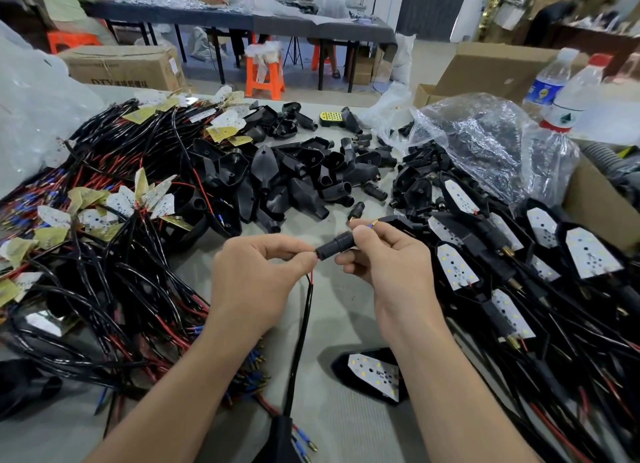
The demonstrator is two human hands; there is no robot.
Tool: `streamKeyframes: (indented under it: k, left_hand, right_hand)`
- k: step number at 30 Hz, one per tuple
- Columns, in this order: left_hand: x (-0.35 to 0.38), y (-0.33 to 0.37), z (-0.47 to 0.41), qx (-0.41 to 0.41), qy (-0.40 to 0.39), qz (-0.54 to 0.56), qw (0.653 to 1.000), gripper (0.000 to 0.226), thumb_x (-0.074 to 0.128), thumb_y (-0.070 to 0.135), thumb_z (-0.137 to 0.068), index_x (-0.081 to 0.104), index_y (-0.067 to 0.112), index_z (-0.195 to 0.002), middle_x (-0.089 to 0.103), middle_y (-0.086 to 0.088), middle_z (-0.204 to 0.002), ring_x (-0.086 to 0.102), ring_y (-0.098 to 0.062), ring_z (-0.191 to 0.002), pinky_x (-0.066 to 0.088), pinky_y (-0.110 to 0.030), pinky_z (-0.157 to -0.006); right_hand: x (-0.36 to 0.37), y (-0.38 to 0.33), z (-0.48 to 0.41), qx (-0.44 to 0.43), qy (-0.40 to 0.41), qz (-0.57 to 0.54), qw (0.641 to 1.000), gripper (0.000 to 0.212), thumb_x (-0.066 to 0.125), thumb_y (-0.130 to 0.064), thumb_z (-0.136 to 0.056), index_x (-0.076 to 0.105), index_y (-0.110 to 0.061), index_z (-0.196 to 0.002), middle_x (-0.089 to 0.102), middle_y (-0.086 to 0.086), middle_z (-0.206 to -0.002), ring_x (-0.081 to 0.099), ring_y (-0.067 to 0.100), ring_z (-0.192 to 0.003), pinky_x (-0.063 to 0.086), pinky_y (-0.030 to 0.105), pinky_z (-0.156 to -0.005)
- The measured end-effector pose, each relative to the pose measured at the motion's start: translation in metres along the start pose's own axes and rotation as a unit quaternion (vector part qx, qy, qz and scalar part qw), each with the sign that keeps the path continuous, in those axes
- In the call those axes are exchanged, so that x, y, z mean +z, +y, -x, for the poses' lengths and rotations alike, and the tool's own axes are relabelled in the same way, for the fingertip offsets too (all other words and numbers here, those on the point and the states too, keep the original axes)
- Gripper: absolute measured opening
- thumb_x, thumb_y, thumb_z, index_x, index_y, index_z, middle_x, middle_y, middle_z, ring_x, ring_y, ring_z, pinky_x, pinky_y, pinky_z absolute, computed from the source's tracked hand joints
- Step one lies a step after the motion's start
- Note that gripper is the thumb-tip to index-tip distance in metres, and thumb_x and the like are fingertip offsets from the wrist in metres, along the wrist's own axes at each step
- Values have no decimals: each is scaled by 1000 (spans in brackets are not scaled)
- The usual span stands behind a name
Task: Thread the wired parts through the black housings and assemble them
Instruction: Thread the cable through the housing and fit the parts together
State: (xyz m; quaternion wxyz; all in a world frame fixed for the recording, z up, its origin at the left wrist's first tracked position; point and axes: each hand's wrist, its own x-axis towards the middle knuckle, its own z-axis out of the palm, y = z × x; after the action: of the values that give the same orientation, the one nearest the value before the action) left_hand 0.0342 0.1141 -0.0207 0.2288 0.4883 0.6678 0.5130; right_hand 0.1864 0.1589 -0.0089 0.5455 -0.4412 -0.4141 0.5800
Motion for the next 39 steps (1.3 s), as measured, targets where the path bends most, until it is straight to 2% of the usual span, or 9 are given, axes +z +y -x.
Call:
streamKeyframes:
  k: [6,11,15,18,20,27,34,37,39]
  left_hand:
    - [-2,0,-3,-33,-47,55,997,30,89,35,-67,77,48,-92,78,16,-78,72,-2,-86,52,-37,-93]
    - [-1,2,7,22,-5,-43,999,44,88,23,-71,72,52,-101,72,30,-74,58,21,-96,35,-13,-86]
    - [-1,2,9,28,-10,-100,994,33,83,43,-75,73,51,-106,70,39,-88,50,31,-98,35,-5,-81]
    - [-1,3,5,20,-34,-120,992,4,79,48,-81,76,47,-84,71,28,-77,62,11,-84,47,-15,-66]
    - [0,3,4,19,-69,-119,990,8,78,44,-84,74,46,-77,70,12,-64,63,-7,-68,45,-22,-54]
    - [4,0,11,151,-23,-251,956,25,65,47,-79,74,28,-65,66,12,-57,51,-11,-79,30,-19,-84]
    - [4,8,10,68,-50,-134,987,34,74,67,-69,71,47,-96,70,31,-83,59,14,-90,37,-11,-68]
    - [4,13,12,67,-59,-79,993,14,82,45,-80,76,49,-91,71,34,-80,65,9,-85,43,-9,-66]
    - [3,15,13,63,-73,-52,994,21,82,39,-80,73,57,-84,71,33,-76,66,8,-80,44,-8,-68]
  right_hand:
    - [-1,-3,0,26,-26,-44,998,11,59,-1,-99,69,-3,-102,75,7,-79,68,17,-58,54,23,-56]
    - [1,-2,3,35,-61,-22,997,15,61,-5,-99,74,-10,-94,78,6,-89,67,16,-57,53,23,-55]
    - [-1,-4,1,21,-30,-34,999,14,62,-3,-97,75,-8,-95,77,11,-90,66,17,-55,53,23,-55]
    - [-4,-6,-1,30,-14,-86,996,13,63,-5,-97,75,-7,-94,76,13,-90,67,18,-56,52,23,-53]
    - [-6,-7,-1,24,-10,-88,996,13,63,-6,-97,76,-8,-93,76,11,-89,67,18,-57,52,22,-54]
    - [1,-1,2,-5,-77,44,996,18,60,-2,-95,75,-10,-90,76,5,-83,56,13,-55,49,20,-57]
    - [1,0,-1,11,-65,6,998,18,58,-3,-98,74,-7,-89,75,13,-83,58,21,-60,51,27,-61]
    - [1,1,0,18,-65,1,998,18,62,-6,-97,76,-7,-86,75,13,-80,62,20,-58,52,24,-56]
    - [1,1,0,6,-46,14,999,20,63,-8,-96,77,-6,-82,75,14,-78,62,19,-53,49,23,-50]
